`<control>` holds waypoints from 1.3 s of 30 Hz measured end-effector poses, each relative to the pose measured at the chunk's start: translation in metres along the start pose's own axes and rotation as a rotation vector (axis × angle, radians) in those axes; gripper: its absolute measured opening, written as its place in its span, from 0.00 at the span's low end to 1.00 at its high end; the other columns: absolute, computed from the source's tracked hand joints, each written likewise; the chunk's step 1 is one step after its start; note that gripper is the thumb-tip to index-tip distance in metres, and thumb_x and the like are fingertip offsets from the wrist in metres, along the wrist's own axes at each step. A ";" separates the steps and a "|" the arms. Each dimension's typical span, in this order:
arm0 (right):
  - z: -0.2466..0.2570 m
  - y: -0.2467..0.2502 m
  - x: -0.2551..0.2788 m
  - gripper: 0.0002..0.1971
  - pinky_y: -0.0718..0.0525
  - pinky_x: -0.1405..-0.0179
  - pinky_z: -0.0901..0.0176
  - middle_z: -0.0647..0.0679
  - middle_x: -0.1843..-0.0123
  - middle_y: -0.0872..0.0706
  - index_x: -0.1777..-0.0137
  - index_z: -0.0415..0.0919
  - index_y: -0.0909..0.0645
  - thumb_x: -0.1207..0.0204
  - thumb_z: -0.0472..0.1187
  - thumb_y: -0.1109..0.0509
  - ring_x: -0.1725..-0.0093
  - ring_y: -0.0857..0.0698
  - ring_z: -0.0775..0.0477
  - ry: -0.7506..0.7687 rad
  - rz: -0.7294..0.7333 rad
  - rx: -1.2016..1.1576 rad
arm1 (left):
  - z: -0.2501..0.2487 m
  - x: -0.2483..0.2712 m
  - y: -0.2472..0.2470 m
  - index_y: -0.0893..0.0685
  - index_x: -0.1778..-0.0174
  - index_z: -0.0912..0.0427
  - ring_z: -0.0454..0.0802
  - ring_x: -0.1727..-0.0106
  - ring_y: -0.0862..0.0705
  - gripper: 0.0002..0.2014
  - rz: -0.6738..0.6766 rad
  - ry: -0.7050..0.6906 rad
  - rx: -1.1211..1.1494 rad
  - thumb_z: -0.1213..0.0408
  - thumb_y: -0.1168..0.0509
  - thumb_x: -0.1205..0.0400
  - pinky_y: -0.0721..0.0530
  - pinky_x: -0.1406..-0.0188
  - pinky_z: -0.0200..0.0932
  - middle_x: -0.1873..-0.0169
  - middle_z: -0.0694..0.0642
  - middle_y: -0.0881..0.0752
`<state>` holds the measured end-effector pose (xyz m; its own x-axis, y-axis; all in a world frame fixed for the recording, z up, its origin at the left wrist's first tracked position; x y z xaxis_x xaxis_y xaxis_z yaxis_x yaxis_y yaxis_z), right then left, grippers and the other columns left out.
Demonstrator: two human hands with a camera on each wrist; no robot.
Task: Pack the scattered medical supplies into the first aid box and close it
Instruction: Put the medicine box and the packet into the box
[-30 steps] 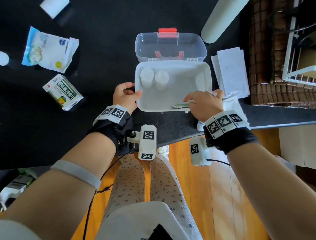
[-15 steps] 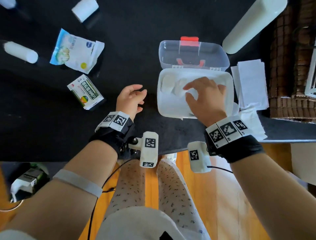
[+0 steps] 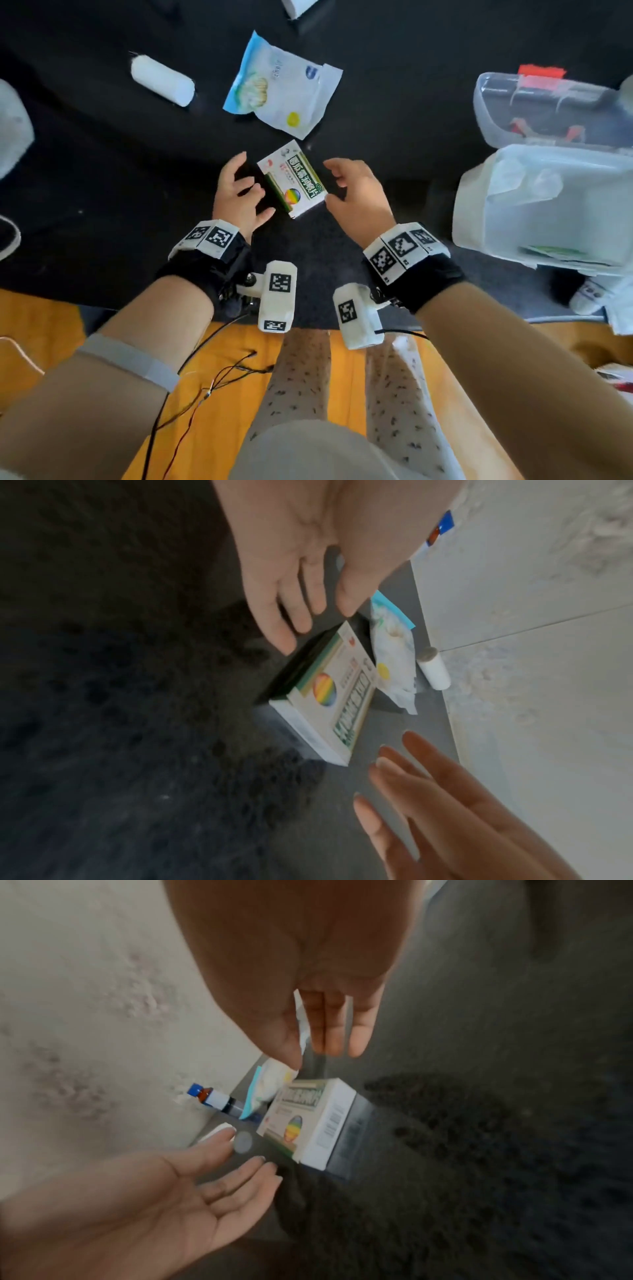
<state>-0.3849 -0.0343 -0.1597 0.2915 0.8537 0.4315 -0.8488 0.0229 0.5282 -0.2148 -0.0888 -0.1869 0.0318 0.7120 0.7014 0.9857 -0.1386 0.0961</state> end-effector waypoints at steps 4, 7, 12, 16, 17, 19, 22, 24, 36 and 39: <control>-0.010 -0.032 -0.017 0.30 0.40 0.22 0.53 0.43 0.15 0.48 0.21 0.36 0.40 0.21 0.45 0.37 0.19 0.44 0.40 -0.112 0.090 0.260 | 0.006 -0.011 -0.011 0.49 0.19 0.46 0.53 0.26 0.27 0.34 0.187 0.130 -0.017 0.77 0.47 0.17 0.18 0.49 0.56 0.21 0.56 0.34; -0.013 -0.037 -0.020 0.25 0.37 0.25 0.50 0.45 0.15 0.51 0.25 0.38 0.33 0.20 0.47 0.39 0.21 0.42 0.40 -0.161 0.072 0.253 | 0.006 -0.010 -0.020 0.50 0.18 0.50 0.55 0.24 0.28 0.35 0.250 0.177 0.004 0.80 0.48 0.18 0.19 0.45 0.60 0.22 0.57 0.34; -0.014 -0.025 -0.021 0.18 0.28 0.30 0.54 0.45 0.25 0.28 0.35 0.38 0.27 0.24 0.39 0.31 0.32 0.26 0.46 -0.190 -0.055 -0.071 | 0.004 -0.012 -0.024 0.32 0.24 0.49 0.53 0.37 0.18 0.29 0.321 0.147 -0.049 0.80 0.51 0.17 0.15 0.48 0.55 0.32 0.57 0.23; -0.016 -0.005 -0.013 0.20 0.16 0.42 0.54 0.51 0.46 0.16 0.38 0.45 0.30 0.27 0.35 0.28 0.47 0.16 0.52 -0.238 -0.098 -0.259 | -0.009 -0.018 -0.024 0.28 0.28 0.60 0.55 0.43 0.15 0.24 0.316 0.107 -0.111 0.81 0.52 0.18 0.14 0.47 0.50 0.42 0.60 0.18; -0.017 0.003 -0.011 0.23 0.16 0.43 0.53 0.51 0.47 0.15 0.36 0.47 0.31 0.27 0.35 0.28 0.47 0.15 0.52 -0.245 -0.112 -0.269 | -0.019 -0.023 -0.023 0.26 0.31 0.63 0.53 0.46 0.15 0.22 0.274 0.040 -0.155 0.81 0.51 0.19 0.15 0.47 0.48 0.45 0.59 0.16; -0.022 0.022 -0.007 0.27 0.17 0.43 0.53 0.52 0.48 0.15 0.31 0.50 0.33 0.27 0.35 0.28 0.47 0.16 0.52 -0.262 -0.146 -0.270 | -0.054 -0.036 -0.013 0.22 0.36 0.67 0.49 0.52 0.16 0.19 0.078 -0.199 -0.214 0.80 0.45 0.21 0.16 0.49 0.42 0.53 0.55 0.15; -0.029 0.044 -0.006 0.30 0.18 0.39 0.52 0.53 0.48 0.16 0.28 0.51 0.35 0.27 0.35 0.28 0.44 0.17 0.51 -0.259 -0.179 -0.222 | -0.106 -0.053 -0.001 0.23 0.36 0.66 0.47 0.46 0.20 0.20 -0.156 -0.504 -0.312 0.77 0.42 0.24 0.21 0.43 0.31 0.45 0.58 0.18; -0.034 0.051 -0.010 0.30 0.20 0.36 0.52 0.53 0.48 0.17 0.27 0.51 0.35 0.27 0.35 0.28 0.44 0.17 0.52 -0.261 -0.196 -0.207 | -0.119 -0.072 -0.004 0.24 0.31 0.61 0.51 0.29 0.27 0.23 -0.146 -0.529 -0.475 0.77 0.42 0.23 0.33 0.28 0.33 0.28 0.61 0.26; -0.040 0.045 -0.012 0.28 0.25 0.31 0.56 0.47 0.29 0.24 0.24 0.45 0.37 0.23 0.31 0.36 0.29 0.25 0.47 -0.264 -0.466 -0.150 | -0.043 -0.038 -0.021 0.53 0.20 0.38 0.57 0.21 0.39 0.31 0.135 -0.393 -1.464 0.56 0.46 0.16 0.50 0.23 0.68 0.17 0.44 0.48; -0.040 0.046 -0.010 0.27 0.26 0.33 0.53 0.47 0.28 0.24 0.25 0.45 0.35 0.23 0.31 0.37 0.29 0.26 0.46 -0.284 -0.459 -0.089 | -0.022 -0.016 -0.016 0.55 0.19 0.41 0.61 0.22 0.40 0.30 0.196 -0.240 -1.612 0.50 0.49 0.16 0.45 0.22 0.65 0.18 0.52 0.46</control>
<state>-0.4446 -0.0215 -0.1687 0.7380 0.5717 0.3585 -0.6369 0.4146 0.6499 -0.2346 -0.1130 -0.1837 0.3030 0.6608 0.6867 -0.2110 -0.6561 0.7245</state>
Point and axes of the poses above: each hand's wrist, its own x-axis away from the middle knuckle, its own y-axis out of the back of the hand, z = x × y, the point moved 9 cm from there along -x, towards the middle knuckle
